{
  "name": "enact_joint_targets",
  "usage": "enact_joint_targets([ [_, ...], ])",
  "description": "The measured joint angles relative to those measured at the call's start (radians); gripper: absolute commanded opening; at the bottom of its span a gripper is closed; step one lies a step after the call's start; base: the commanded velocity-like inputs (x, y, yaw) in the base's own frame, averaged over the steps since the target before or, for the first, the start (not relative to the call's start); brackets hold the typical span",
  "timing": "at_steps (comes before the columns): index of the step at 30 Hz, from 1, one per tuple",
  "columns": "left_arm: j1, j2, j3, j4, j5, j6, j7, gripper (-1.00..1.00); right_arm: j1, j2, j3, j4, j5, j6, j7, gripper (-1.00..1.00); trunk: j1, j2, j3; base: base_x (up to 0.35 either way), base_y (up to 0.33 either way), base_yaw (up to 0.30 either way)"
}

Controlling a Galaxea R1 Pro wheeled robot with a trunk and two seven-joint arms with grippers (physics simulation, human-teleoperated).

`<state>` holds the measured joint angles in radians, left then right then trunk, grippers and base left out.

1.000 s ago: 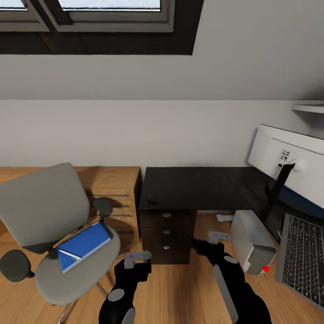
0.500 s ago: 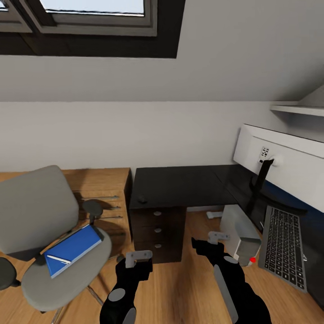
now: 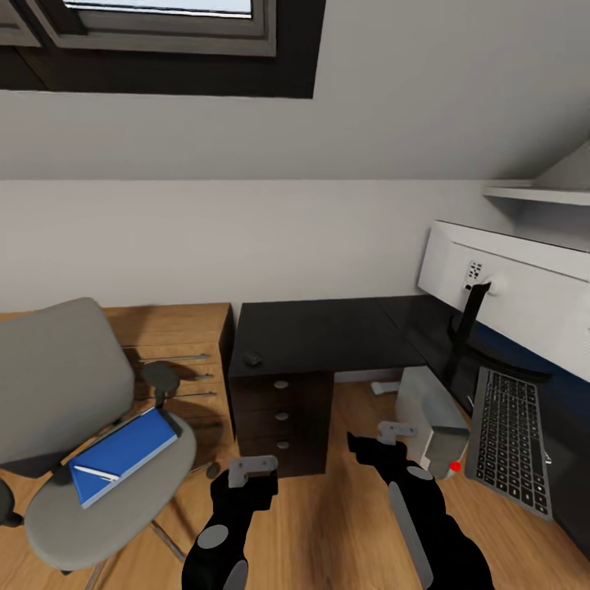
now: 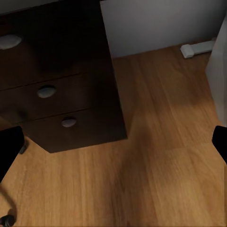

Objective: In the bedroom, organize the workspace by keeping the computer under the desk, ensuring the monitor is on the desk, placing the keyboard on the desk next to the monitor, placing the mouse on the desk next to the keyboard, moving the folder from the swivel chair onto the desk next to the mouse, stacking the notebook on top of the folder with the pen on top of the notebook, and positioning the swivel chair next to the desk.

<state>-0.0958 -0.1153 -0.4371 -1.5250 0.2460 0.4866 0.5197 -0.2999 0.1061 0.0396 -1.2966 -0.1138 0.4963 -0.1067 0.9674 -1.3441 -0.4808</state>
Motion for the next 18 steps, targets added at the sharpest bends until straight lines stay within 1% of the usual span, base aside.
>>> enact_joint_targets([
  [11, 0.0, 0.0, 0.0, 0.002, 0.0, 0.001, 0.0, 1.0, 0.0, 0.0, 0.0, 0.014, 0.0, 0.0, 0.001, 1.0, 0.042, -0.077, -0.034, 0.0, 0.0, -0.024],
  [18, 0.0, 0.0, 0.0, 0.004, 0.0, 0.001, 0.001, 1.0, 0.0, 0.0, 0.0, 0.018, 0.001, 0.0, 0.0, 1.0, 0.042, -0.077, -0.035, 0.0, 0.0, -0.001],
])
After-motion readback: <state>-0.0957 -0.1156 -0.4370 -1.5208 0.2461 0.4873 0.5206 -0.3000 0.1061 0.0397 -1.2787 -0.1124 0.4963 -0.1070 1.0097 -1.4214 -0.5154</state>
